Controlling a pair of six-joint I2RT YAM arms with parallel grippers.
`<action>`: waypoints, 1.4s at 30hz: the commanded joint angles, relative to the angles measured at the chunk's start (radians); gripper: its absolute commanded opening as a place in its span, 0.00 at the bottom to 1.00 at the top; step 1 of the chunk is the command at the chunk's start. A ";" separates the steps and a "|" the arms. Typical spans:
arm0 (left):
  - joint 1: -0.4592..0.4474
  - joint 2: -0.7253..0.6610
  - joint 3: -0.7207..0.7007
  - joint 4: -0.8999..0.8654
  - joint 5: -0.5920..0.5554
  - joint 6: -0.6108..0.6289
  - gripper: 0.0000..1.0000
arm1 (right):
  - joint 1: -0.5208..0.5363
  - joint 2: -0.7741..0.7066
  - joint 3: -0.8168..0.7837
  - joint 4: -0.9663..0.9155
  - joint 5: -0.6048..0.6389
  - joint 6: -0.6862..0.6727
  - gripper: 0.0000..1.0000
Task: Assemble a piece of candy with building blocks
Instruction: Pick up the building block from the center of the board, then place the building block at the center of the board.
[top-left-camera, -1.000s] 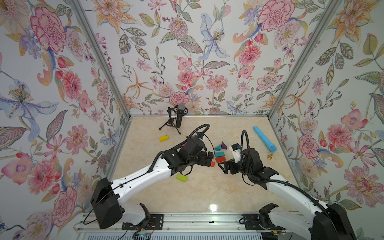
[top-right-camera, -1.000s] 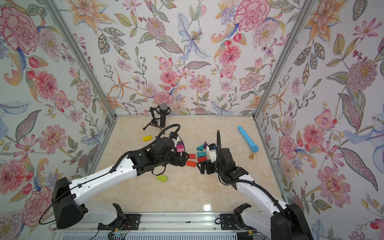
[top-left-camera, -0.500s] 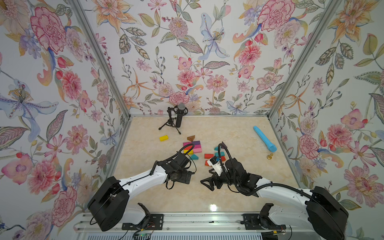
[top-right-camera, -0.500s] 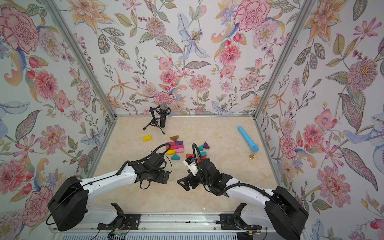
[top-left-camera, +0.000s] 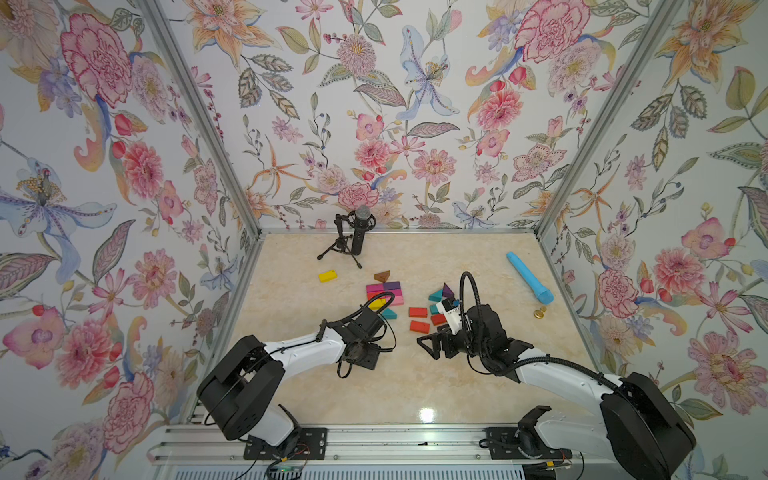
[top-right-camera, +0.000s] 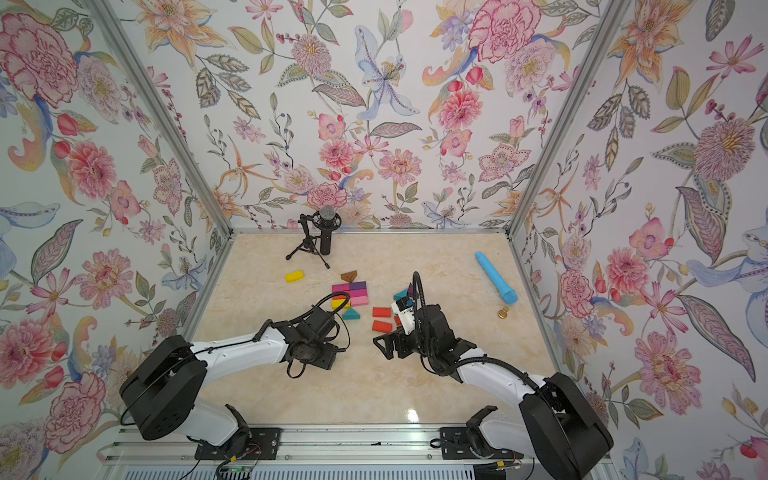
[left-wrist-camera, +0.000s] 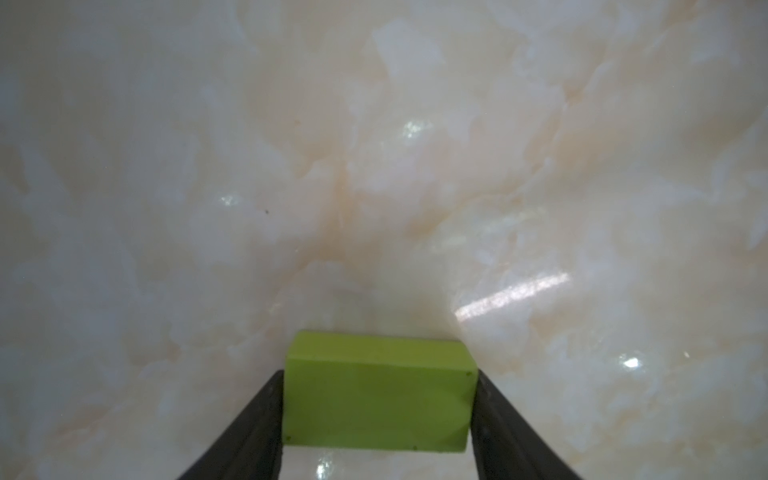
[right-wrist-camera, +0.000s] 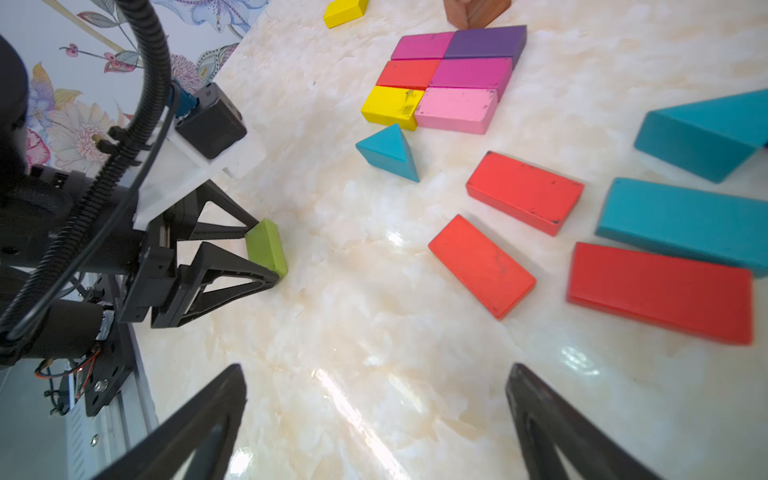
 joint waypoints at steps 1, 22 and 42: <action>-0.007 0.012 -0.018 0.009 0.027 -0.002 0.46 | -0.063 -0.071 0.022 -0.070 -0.014 -0.047 1.00; -0.299 0.574 0.797 0.069 0.022 -0.331 0.40 | -0.620 -0.218 0.113 -0.318 0.072 -0.037 1.00; -0.302 0.656 0.827 -0.024 -0.002 -0.423 0.48 | -0.565 -0.236 0.105 -0.298 0.083 -0.031 1.00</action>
